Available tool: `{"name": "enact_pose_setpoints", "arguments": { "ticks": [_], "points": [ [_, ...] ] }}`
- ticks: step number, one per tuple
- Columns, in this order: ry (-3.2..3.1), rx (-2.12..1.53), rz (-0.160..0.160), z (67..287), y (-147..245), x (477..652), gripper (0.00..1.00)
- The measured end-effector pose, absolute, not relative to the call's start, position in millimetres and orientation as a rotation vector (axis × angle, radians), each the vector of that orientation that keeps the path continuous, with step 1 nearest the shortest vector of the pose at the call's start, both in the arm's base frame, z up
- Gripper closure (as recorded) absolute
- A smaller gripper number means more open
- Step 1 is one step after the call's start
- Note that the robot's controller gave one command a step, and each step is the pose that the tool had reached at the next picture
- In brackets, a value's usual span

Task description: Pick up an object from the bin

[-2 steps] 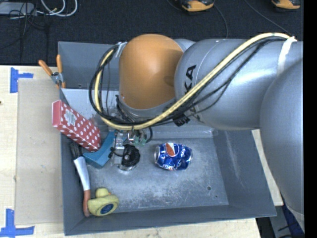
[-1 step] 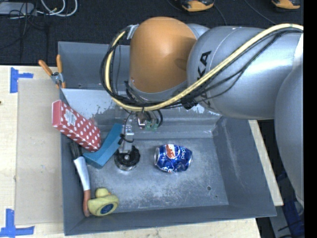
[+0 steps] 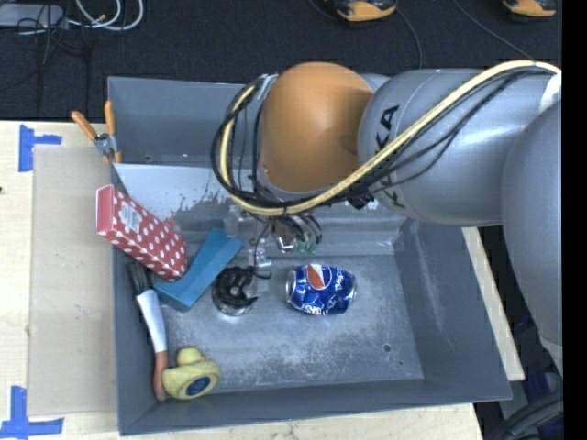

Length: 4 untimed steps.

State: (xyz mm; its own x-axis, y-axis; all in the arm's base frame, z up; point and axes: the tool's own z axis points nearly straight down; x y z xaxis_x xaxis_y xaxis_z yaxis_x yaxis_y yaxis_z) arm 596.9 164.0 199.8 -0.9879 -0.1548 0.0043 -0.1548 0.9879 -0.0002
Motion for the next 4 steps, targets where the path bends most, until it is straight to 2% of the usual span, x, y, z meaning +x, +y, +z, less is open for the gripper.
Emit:
{"name": "enact_pose_setpoints", "arguments": {
  "ticks": [1,2,3,4],
  "points": [
    [-3.137,0.068,-0.001,177,136,565.0,0.0],
    [-3.137,-0.011,0.003,170,133,555.5,0.0],
    [-3.144,0.107,-0.004,127,121,569.8,0.0],
    [-3.128,0.179,0.003,93,103,575.2,0.0]
  ]
}}
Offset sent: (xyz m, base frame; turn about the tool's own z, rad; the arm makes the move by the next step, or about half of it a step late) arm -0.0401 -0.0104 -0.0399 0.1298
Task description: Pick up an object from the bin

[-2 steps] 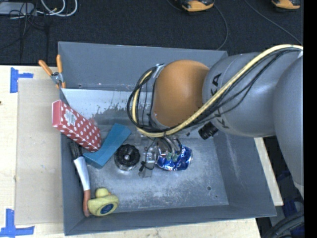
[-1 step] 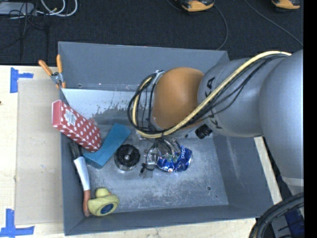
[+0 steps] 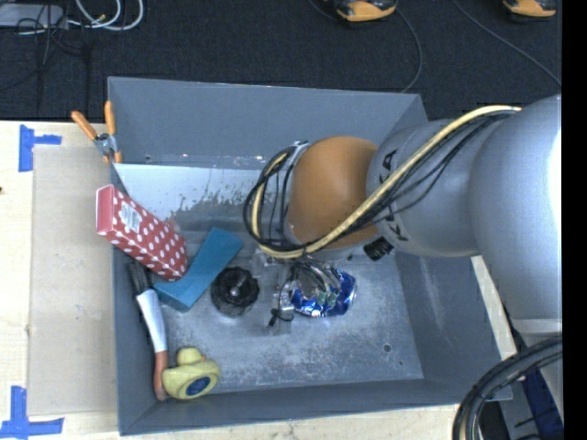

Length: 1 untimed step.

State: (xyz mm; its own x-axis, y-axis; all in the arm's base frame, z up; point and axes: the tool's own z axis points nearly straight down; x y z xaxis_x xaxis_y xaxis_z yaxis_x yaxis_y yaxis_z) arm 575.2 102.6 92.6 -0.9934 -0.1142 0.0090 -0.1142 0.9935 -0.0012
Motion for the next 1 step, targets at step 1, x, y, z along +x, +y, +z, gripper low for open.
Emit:
{"name": "enact_pose_setpoints", "arguments": {
  "ticks": [1],
  "points": [
    [-3.141,0.179,-0.003,87.1,101.8,593.1,0.0]
  ]
}}
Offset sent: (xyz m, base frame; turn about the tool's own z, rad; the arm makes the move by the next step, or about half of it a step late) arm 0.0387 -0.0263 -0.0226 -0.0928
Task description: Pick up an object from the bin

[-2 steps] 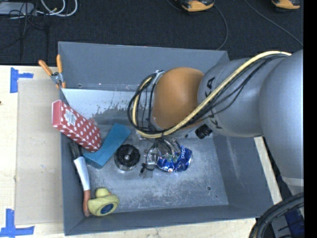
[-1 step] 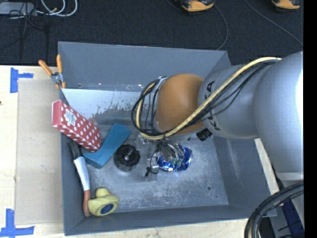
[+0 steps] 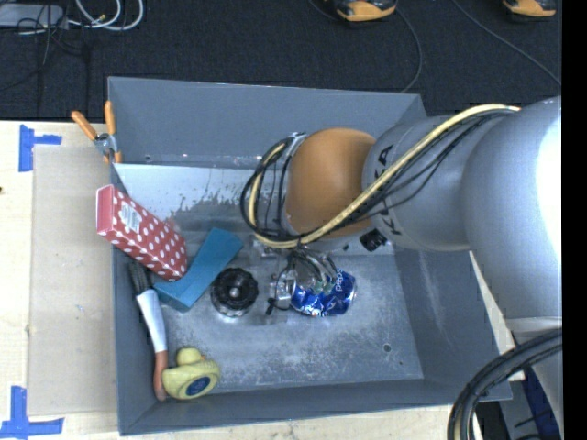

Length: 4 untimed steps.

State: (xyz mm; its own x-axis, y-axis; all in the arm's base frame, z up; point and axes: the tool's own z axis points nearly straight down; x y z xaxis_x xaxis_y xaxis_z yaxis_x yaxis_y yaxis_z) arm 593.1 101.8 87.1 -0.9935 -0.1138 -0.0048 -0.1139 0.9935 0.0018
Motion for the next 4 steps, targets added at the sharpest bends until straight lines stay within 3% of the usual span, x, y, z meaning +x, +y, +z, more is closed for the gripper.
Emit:
{"name": "enact_pose_setpoints", "arguments": {
  "ticks": [1,2,3,4],
  "points": [
    [3.131,-0.324,0.0,72,81,611.3,0.0],
    [3.13,-0.324,-0.001,69,73,615.6,0.0],
    [3.09,-0.616,0.001,95,47,598.6,0.0],
    [3.101,-0.531,0.001,93,40,590.4,0.0]
  ]
}}
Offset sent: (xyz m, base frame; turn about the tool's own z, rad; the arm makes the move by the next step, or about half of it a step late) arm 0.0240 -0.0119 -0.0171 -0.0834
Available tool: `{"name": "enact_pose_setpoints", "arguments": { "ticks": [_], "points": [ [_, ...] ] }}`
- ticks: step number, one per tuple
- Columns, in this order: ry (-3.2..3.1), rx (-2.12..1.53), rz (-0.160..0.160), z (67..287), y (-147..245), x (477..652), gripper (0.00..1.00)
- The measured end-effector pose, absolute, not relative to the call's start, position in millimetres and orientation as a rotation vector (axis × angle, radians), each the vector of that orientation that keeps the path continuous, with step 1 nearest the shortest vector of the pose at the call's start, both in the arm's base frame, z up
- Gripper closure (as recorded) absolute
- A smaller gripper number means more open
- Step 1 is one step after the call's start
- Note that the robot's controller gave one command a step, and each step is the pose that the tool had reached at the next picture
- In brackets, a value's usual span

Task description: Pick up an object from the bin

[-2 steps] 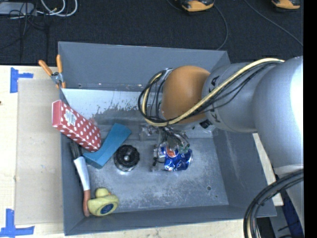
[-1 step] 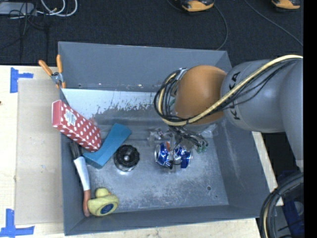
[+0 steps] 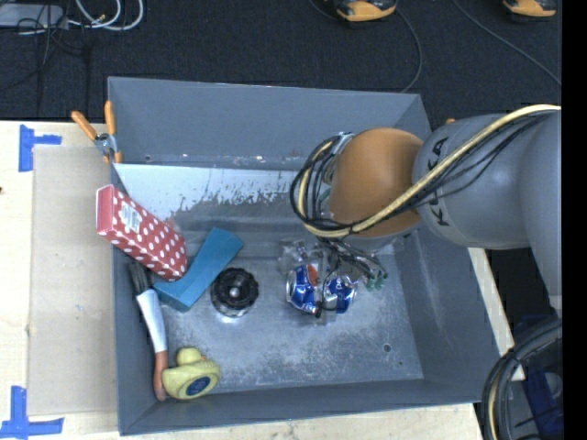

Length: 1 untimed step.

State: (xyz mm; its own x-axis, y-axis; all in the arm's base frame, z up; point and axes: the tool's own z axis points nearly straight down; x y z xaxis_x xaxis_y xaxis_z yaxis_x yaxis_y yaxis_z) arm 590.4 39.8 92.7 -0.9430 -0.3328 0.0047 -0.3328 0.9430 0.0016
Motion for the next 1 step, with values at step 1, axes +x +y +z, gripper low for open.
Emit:
{"name": "enact_pose_setpoints", "arguments": {
  "ticks": [1],
  "points": [
    [-3.13,0.108,0.001,84.5,29.2,586.5,0.0]
  ]
}}
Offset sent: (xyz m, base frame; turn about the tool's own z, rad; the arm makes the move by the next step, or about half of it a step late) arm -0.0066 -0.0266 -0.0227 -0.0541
